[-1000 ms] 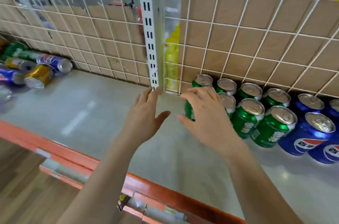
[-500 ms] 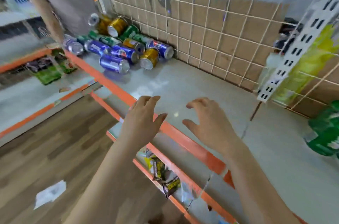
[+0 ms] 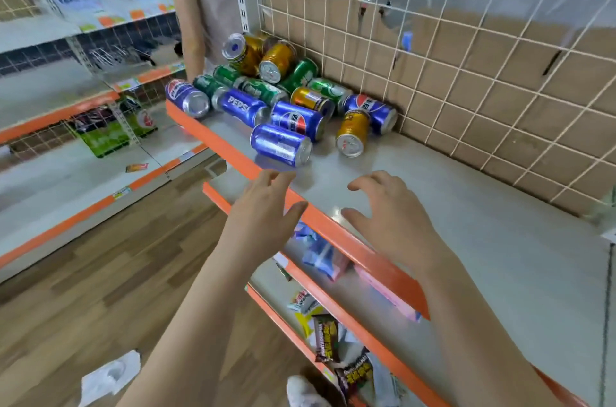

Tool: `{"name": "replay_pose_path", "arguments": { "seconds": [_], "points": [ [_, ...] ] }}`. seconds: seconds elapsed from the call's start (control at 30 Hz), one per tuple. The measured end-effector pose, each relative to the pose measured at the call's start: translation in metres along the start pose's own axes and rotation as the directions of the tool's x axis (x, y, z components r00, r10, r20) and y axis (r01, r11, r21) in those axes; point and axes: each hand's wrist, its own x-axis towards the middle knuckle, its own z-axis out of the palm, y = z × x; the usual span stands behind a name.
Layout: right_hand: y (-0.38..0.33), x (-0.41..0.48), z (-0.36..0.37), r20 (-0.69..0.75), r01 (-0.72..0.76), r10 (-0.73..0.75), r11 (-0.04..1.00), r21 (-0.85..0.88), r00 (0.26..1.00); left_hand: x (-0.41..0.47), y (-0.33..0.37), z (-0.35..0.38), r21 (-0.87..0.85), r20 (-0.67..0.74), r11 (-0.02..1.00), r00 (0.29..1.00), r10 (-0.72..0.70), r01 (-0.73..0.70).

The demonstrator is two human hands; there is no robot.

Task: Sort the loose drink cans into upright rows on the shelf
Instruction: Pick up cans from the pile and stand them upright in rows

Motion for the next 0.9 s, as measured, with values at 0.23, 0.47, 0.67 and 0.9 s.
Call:
{"name": "replay_pose_path", "arguments": {
  "seconds": [0.23, 0.47, 0.67, 0.9],
  "points": [
    [0.004, 0.089, 0.015, -0.045, -0.084, 0.083, 0.996, -0.008, 0.996, 0.086, -0.03, 0.002, 0.026, 0.048, 0.999, 0.998, 0.045, -0.046],
    [0.018, 0.177, 0.02, -0.069, -0.21, 0.215, 0.975, 0.072, 0.974, 0.192, -0.051, -0.013, -0.002, 0.044, 0.998, 0.997, 0.07, -0.07],
    [0.037, 0.221, 0.019, -0.107, -0.366, 0.376, 0.925, 0.101, 0.92, 0.251, -0.062, -0.005, 0.032, 0.1, 0.99, 0.986, 0.136, -0.139],
    [0.051, 0.234, 0.023, -0.04, -0.568, 0.571, 0.821, 0.063, 0.82, 0.313, -0.058, 0.013, 0.135, 0.229, 0.959, 0.95, 0.214, -0.249]
  ]
}}
